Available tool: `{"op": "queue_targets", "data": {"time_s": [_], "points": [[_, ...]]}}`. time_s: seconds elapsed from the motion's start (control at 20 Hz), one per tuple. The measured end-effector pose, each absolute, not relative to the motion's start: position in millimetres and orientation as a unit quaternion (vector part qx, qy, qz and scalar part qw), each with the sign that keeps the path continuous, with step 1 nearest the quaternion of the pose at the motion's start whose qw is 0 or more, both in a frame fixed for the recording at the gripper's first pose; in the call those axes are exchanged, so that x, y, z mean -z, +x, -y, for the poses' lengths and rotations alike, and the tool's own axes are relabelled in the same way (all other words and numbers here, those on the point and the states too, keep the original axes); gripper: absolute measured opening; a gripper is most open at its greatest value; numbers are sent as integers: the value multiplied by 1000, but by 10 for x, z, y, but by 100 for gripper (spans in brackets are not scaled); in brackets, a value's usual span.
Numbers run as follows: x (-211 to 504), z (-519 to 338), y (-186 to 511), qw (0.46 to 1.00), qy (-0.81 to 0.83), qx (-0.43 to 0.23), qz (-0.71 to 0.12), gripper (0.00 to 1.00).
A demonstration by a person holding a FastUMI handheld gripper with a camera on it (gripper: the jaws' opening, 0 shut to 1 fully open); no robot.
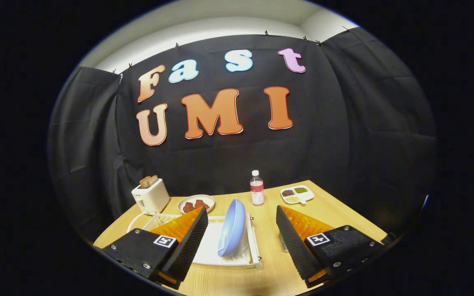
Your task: Take the plate from the dish rack, then take the spoon from the basket and place it into the plate.
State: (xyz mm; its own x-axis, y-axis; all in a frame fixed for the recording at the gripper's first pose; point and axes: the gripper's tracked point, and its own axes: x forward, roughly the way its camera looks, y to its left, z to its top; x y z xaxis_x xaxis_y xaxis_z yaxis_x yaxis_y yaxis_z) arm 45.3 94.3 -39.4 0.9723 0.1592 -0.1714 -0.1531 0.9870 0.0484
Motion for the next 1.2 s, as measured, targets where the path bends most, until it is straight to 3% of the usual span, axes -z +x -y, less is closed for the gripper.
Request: {"op": "queue_targets", "data": {"time_s": [0.5, 0.95, 1.15, 1.2], "points": [[1060, -1201, 1194, 981, -33, -66, -178, 99], [1753, -1356, 1431, 960, -82, -48, -265, 97], [1959, -1391, 1449, 951, -101, -35, -292, 71], [2003, -1399, 1453, 949, -102, -31, -296, 59]]}}
